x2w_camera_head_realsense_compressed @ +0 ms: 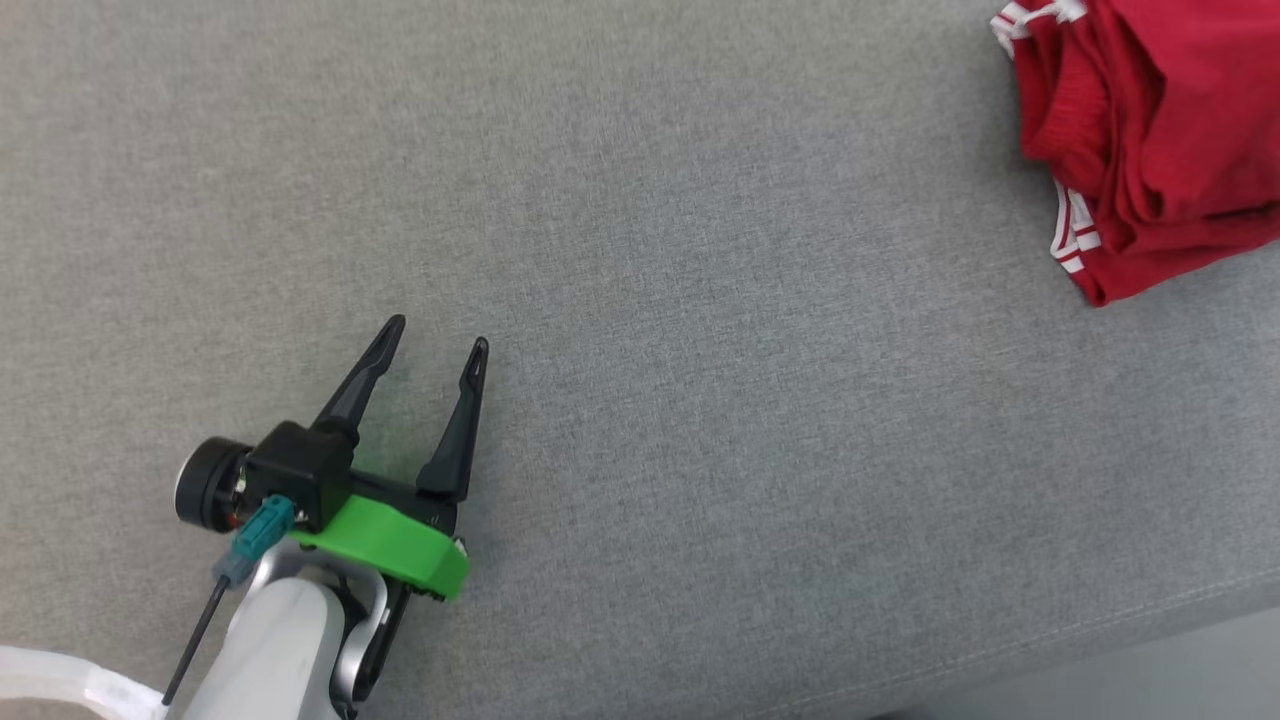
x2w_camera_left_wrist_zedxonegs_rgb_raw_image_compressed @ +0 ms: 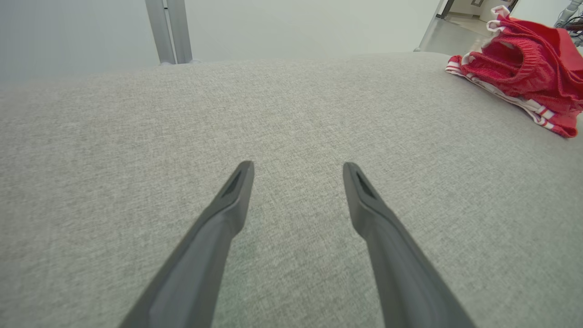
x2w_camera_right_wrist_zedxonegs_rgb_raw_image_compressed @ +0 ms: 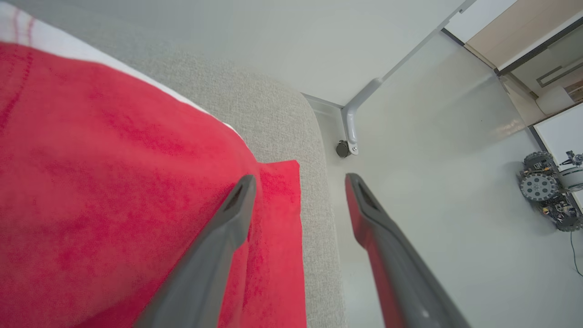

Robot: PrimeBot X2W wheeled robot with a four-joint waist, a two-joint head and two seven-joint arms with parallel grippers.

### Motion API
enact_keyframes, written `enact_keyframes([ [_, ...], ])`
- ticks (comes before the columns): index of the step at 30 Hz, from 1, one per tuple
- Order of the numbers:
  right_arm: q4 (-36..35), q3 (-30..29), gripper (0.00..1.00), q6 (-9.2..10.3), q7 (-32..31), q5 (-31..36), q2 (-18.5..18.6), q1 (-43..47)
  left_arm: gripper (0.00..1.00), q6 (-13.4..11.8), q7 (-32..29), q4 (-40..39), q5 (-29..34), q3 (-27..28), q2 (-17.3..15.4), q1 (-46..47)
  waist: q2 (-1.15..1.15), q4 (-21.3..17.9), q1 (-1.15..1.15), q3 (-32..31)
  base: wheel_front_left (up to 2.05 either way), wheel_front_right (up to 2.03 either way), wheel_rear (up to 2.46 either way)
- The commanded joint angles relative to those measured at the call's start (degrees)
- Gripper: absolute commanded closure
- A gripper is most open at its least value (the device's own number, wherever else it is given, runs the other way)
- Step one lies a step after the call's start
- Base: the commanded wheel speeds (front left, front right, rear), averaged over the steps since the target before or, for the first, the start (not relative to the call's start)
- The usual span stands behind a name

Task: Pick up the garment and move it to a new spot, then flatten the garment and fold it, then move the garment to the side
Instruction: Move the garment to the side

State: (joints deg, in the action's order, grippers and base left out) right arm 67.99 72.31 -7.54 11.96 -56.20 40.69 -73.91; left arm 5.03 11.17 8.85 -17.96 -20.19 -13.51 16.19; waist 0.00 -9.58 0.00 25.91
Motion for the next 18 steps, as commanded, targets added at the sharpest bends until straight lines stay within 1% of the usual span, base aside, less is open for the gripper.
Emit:
enact_keyframes([
  [1,0.03,-0.39,0.0,0.11,1.52,0.56,-0.69,-0.6,0.0,-0.25,0.72,0.4,-0.55,0.38,0.06,-0.93,0.0,0.12,0.0,-3.65,0.0,0.0,0.0],
  [5,-2.63,-2.05,0.0,0.11,3.18,1.23,-1.76,0.38,0.0,-1.17,1.89,1.08,-1.57,1.87,0.01,-2.03,0.0,0.39,0.0,-8.21,0.0,0.0,0.0],
  [7,-6.15,-4.28,0.0,0.11,3.26,2.36,-2.08,0.69,0.0,-1.96,2.36,0.89,-2.21,3.24,-0.52,-2.84,0.0,0.59,0.0,-10.48,0.0,0.0,0.0],
  [9,-10.06,-7.12,0.0,0.11,3.18,3.36,-2.0,2.8,0.0,-2.66,2.68,0.57,-2.37,4.59,-1.13,-3.66,0.0,0.92,0.0,-12.71,0.0,0.0,0.0],
  [13,-18.64,-14.41,0.0,0.11,3.19,6.7,-1.35,8.05,0.0,-3.68,2.99,-0.31,-3.29,6.81,-2.34,-5.51,0.0,1.71,0.0,-16.91,0.0,0.0,0.0],
  [18,-28.29,-25.18,0.0,0.11,3.2,11.06,-1.63,18.69,0.0,-4.88,3.08,-1.36,-4.66,8.77,-3.13,-7.81,0.0,2.96,0.0,-21.26,0.0,0.0,0.0],
])
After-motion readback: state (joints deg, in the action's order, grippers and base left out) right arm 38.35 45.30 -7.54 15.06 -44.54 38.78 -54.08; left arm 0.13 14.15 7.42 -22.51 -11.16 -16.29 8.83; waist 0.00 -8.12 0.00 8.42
